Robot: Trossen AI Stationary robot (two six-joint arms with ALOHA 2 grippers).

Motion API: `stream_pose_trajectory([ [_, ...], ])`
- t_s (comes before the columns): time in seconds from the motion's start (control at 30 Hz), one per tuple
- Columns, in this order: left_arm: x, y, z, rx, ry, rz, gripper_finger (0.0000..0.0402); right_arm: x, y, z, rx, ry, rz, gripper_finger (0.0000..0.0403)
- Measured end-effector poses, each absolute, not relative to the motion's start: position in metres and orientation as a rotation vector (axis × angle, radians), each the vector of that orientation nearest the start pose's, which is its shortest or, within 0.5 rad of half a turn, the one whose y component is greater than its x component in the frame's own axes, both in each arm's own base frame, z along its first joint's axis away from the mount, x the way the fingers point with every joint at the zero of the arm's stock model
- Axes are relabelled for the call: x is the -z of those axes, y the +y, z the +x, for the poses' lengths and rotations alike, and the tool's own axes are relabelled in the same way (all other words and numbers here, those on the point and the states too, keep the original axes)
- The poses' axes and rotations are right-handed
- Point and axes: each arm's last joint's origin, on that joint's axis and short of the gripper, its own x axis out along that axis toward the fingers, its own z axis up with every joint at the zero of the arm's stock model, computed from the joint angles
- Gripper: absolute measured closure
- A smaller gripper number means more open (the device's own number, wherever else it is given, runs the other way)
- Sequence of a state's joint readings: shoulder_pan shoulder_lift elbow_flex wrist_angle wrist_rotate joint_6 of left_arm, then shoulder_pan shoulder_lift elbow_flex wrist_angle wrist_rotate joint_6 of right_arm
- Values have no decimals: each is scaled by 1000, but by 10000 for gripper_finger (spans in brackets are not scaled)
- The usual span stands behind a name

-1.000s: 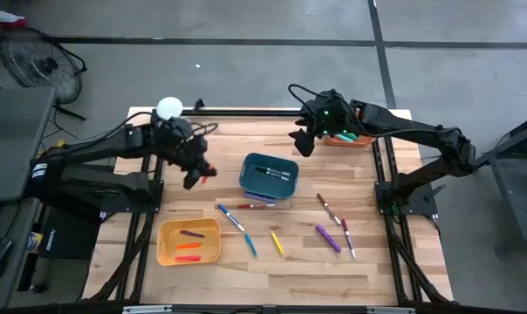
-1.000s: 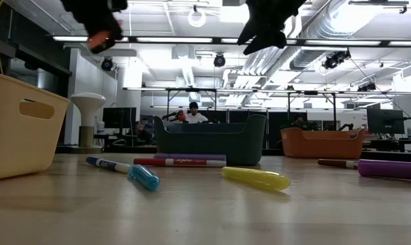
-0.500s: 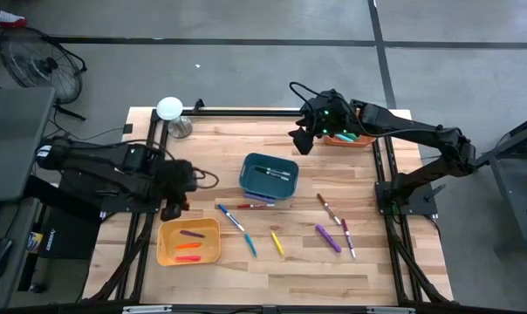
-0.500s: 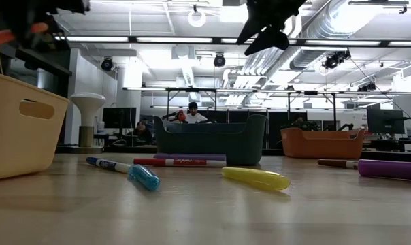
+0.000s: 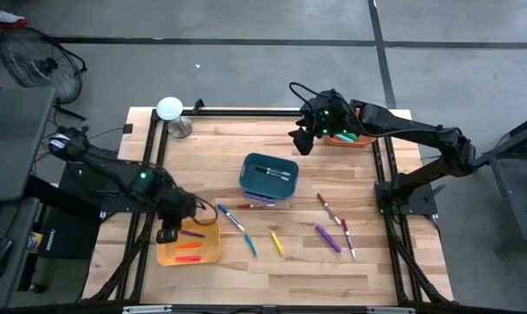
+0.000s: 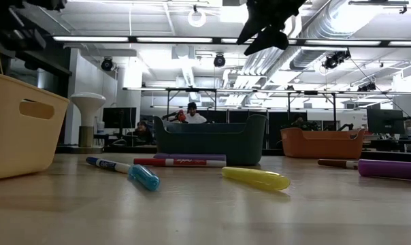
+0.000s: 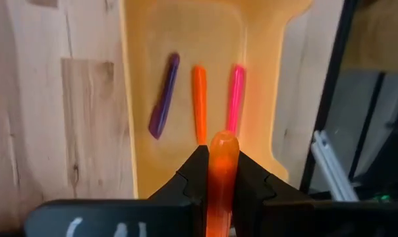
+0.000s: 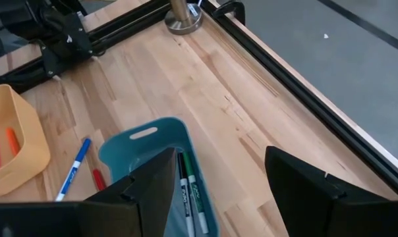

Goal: Pick & Place Markers
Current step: Put the orange pen into the yellow bin

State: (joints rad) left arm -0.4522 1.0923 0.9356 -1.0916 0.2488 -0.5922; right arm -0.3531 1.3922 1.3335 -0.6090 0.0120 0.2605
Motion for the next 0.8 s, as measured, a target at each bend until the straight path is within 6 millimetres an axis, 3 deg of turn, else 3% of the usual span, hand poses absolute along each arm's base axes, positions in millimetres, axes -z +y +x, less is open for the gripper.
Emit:
stream_pose_trajectory([
  [0.53,-222,-115,198,224,1562,-335,374,-346,-101,276,376,680,278,181],
  [0.8,-200,-121,209,195,1658,-336,374,-346,-99,267,326,743,209,181],
])
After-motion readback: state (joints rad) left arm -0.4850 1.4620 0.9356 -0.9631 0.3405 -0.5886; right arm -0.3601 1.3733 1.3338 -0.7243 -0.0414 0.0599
